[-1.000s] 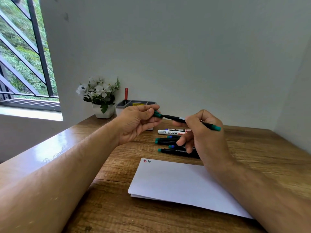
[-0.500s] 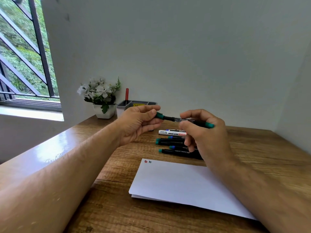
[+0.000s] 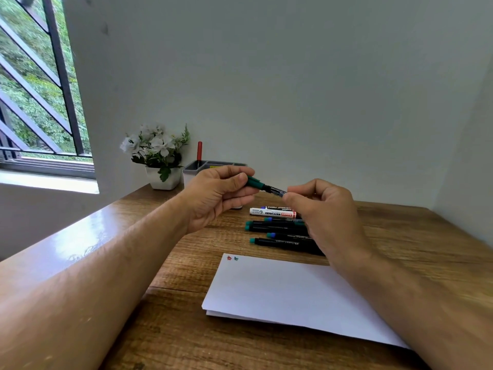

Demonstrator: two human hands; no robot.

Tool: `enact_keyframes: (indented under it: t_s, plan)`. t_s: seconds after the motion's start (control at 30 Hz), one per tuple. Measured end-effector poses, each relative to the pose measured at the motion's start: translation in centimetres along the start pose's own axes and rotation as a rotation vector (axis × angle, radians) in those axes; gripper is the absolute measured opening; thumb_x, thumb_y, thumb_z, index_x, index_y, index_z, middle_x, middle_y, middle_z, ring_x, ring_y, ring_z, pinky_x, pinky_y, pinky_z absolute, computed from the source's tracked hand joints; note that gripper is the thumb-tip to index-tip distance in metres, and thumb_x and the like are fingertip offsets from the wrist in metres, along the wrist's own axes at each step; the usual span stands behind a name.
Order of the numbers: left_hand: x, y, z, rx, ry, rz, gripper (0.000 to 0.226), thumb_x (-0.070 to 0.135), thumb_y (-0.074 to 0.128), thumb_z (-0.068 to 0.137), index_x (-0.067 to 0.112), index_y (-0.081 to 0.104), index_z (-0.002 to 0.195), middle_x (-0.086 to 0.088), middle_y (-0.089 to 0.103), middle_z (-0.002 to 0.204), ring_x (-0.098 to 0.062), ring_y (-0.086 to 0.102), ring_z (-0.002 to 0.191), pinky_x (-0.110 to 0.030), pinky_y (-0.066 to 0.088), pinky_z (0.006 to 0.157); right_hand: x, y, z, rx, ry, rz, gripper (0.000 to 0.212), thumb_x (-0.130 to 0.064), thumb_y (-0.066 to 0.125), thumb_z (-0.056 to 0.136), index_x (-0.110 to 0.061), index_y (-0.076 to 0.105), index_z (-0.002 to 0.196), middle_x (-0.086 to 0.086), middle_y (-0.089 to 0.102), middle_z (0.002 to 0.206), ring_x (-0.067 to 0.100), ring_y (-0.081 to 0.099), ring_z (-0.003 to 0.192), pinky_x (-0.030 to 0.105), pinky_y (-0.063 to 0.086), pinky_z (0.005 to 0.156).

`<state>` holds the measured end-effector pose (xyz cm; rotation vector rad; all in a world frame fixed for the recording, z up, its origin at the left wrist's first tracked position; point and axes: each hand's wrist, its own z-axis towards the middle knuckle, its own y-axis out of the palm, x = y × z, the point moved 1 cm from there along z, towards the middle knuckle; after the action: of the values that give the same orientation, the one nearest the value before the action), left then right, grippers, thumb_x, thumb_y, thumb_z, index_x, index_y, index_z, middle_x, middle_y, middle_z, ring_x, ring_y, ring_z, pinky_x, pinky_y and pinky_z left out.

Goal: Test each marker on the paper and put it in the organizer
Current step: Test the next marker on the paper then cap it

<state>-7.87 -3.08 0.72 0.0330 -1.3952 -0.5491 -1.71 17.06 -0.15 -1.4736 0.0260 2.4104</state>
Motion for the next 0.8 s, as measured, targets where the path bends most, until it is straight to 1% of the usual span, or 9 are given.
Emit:
enact_keyframes:
  t_s: [0.03,0.07,0.1,0.23,0.37,0.47,0.6,0.7,0.8]
  plan:
    - [0.0,0.0,0.0,-0.004,-0.003,0.005,0.019,0.009,0.067,0.076,0.009,0.077,0.092,-0.02,0.074,0.102,-0.024,0.075,0.089,-0.029,0.061,0.068,0.0,0.1,0.1,0.007,-0.035,-0.06,0.006,-0.024,0.076,0.085,-0.022,0.074,0.08,-0.008,0.068,0.068,0.006,0.061,0.063,0.02,0.044,0.057]
    - [-0.1,0.1,0.0,-0.005,-0.004,0.013,0.017,0.009,0.067,0.077,0.009,0.078,0.09,-0.02,0.074,0.101,-0.024,0.075,0.087,-0.029,0.061,0.068,-0.1,0.2,0.1,0.001,-0.058,-0.098,0.007,-0.026,0.075,0.085,-0.023,0.073,0.079,-0.01,0.068,0.068,0.005,0.06,0.065,0.017,0.043,0.057]
    - [-0.1,0.0,-0.1,-0.007,-0.006,0.022,0.017,0.009,0.067,0.077,0.009,0.078,0.089,-0.02,0.074,0.101,-0.023,0.075,0.087,-0.029,0.061,0.068,0.0,0.3,0.1,-0.007,-0.067,-0.115,0.009,-0.026,0.074,0.085,-0.023,0.072,0.078,-0.011,0.067,0.064,0.004,0.058,0.061,0.015,0.042,0.054]
    - [-0.2,-0.1,-0.3,-0.023,-0.022,0.035,0.017,0.007,0.067,0.076,0.007,0.076,0.091,-0.019,0.075,0.098,-0.022,0.075,0.083,-0.027,0.061,0.066,0.7,0.6,0.1,-0.046,0.021,-0.033,0.011,-0.025,0.072,0.086,-0.02,0.069,0.077,-0.019,0.052,0.043,0.001,0.045,0.037,0.021,0.033,0.046]
    - [-0.3,0.2,-0.3,-0.023,-0.01,0.044,0.015,0.006,0.067,0.076,0.009,0.077,0.087,-0.017,0.075,0.096,-0.021,0.075,0.083,-0.025,0.06,0.064,0.9,0.8,0.0,-0.073,0.083,0.047,0.011,-0.022,0.07,0.089,-0.018,0.068,0.079,-0.022,0.05,0.041,-0.001,0.045,0.035,0.02,0.032,0.046]
    - [-0.4,0.4,-0.3,-0.031,0.007,0.066,0.015,0.006,0.066,0.076,0.011,0.078,0.085,-0.014,0.076,0.094,-0.021,0.075,0.085,-0.024,0.06,0.064,0.9,0.8,-0.2,-0.082,0.129,0.11,0.016,-0.019,0.069,0.09,-0.018,0.065,0.075,-0.02,0.048,0.041,0.002,0.041,0.033,0.022,0.03,0.048]
    - [-0.5,0.6,-0.2,-0.051,0.032,0.083,0.016,0.006,0.066,0.077,0.013,0.079,0.084,-0.013,0.076,0.095,-0.021,0.075,0.088,-0.024,0.059,0.067,0.6,0.7,-0.5,-0.103,0.22,0.229,0.022,-0.015,0.067,0.092,-0.019,0.06,0.071,-0.01,0.04,0.04,0.006,0.028,0.03,0.019,0.025,0.036]
    - [-0.5,0.8,-0.4,-0.053,0.041,0.063,0.016,0.007,0.067,0.077,0.013,0.079,0.086,-0.014,0.076,0.097,-0.021,0.074,0.088,-0.025,0.06,0.068,0.3,0.4,-0.5,-0.139,0.255,0.352,0.023,-0.008,0.063,0.094,-0.014,0.055,0.073,-0.006,0.033,0.04,0.007,0.022,0.03,0.014,0.02,0.035]
    - [-1.0,1.3,-0.5,-0.031,0.045,0.009,0.02,0.008,0.066,0.08,0.01,0.077,0.096,-0.016,0.075,0.1,-0.022,0.075,0.087,-0.026,0.06,0.068,0.5,0.4,-0.2,-0.114,0.227,0.298,0.022,-0.011,0.064,0.094,-0.015,0.057,0.073,-0.01,0.039,0.039,0.004,0.028,0.029,0.015,0.024,0.034]
